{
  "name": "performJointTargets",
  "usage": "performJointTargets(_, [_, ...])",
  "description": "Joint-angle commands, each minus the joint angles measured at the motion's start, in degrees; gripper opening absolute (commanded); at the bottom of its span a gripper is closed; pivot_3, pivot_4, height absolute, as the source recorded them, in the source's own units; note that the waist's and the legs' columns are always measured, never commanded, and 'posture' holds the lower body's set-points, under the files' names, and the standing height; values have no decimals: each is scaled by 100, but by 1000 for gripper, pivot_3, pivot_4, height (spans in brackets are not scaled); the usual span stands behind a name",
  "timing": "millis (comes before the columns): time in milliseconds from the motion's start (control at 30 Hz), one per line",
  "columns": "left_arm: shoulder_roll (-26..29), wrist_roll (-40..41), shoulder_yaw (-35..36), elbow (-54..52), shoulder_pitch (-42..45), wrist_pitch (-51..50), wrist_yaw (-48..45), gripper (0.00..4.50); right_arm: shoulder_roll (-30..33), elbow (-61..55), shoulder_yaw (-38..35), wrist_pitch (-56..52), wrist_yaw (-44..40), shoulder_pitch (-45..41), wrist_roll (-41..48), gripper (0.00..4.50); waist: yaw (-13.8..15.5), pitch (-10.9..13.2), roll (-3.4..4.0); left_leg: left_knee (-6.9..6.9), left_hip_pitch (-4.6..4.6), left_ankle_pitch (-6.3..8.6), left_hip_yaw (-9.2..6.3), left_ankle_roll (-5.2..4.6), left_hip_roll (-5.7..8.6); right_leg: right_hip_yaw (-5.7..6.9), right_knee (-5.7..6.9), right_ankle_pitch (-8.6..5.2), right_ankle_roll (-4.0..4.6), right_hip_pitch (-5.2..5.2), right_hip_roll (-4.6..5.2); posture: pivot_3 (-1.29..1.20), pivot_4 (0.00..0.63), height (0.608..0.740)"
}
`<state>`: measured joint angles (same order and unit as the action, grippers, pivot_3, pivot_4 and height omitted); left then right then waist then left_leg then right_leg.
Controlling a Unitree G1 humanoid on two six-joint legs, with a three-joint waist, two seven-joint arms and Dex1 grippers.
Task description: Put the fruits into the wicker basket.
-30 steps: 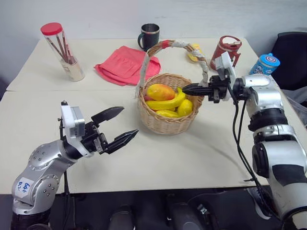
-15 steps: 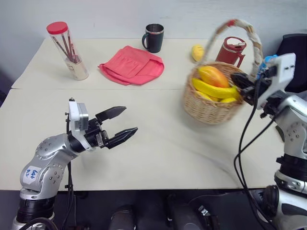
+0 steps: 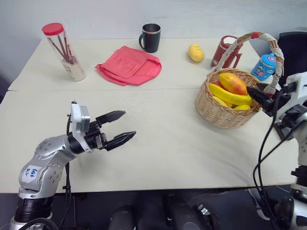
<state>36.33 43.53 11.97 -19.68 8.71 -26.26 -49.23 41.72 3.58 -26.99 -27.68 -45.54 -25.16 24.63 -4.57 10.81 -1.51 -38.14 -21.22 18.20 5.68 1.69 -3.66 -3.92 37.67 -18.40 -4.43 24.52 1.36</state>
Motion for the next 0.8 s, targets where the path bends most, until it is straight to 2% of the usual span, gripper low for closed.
performJointTargets(33, [115,62,151,-210,-121,-20,-94,4500,424,272,-262,780,-797,294,132,3173,17,0,0,-1,1,1,1,-3,2,0,-1,1,-1,-1,2,0,150,740])
performJointTargets(100, [151,-63,166,-173,-212,42,-106,4500,548,672,-384,1449,-1027,429,27,3870,40,0,0,-5,2,1,-1,-8,5,1,-6,4,-6,-9,3,0,150,740])
performJointTargets(133, [172,-123,189,-137,-289,71,-112,4500,529,976,-584,1705,-1300,395,251,4236,42,0,0,-5,4,2,0,-12,8,0,-9,4,-8,-11,3,0,150,740])
performJointTargets(167, [247,-201,232,-116,-478,109,-192,4500,590,1354,-621,2273,-1611,443,209,4426,46,0,0,-5,4,5,2,-18,8,-1,-9,5,-9,-11,3,0,150,740])
performJointTargets(233, [510,-692,349,-22,-1207,459,-469,4500,832,2061,-465,3325,-2104,756,-187,4426,41,-1,1,-4,7,6,4,-20,9,-3,-13,5,-10,-11,-1,0,150,740])
performJointTargets(300, [581,-971,528,84,-1732,801,-545,4500,991,2343,-272,3642,-2708,1028,-196,4426,0,-1,1,14,13,5,12,-16,4,-7,-24,2,-5,-11,-2,0,150,740])
performJointTargets(500, [358,-1601,848,183,-2427,1763,-362,4500,750,1829,444,4235,-3981,1813,-34,4426,-15,1,-3,7,41,18,23,-45,1,-20,-22,6,-11,-34,2,0,150,740])
performJointTargets(600, [66,-2328,659,115,-2437,2408,134,4500,68,1166,1106,4459,-3909,1928,-30,4426,-21,0,-9,25,120,35,15,-45,-5,-14,-47,3,-7,-128,1,0,150,740])
performJointTargets(800, [-277,-2546,395,90,-1987,2406,628,4500,-648,1544,1629,5113,-3459,1355,-355,4426,17,2,-2,15,111,43,14,-50,2,-4,-34,4,-9,-115,14,0,150,740])
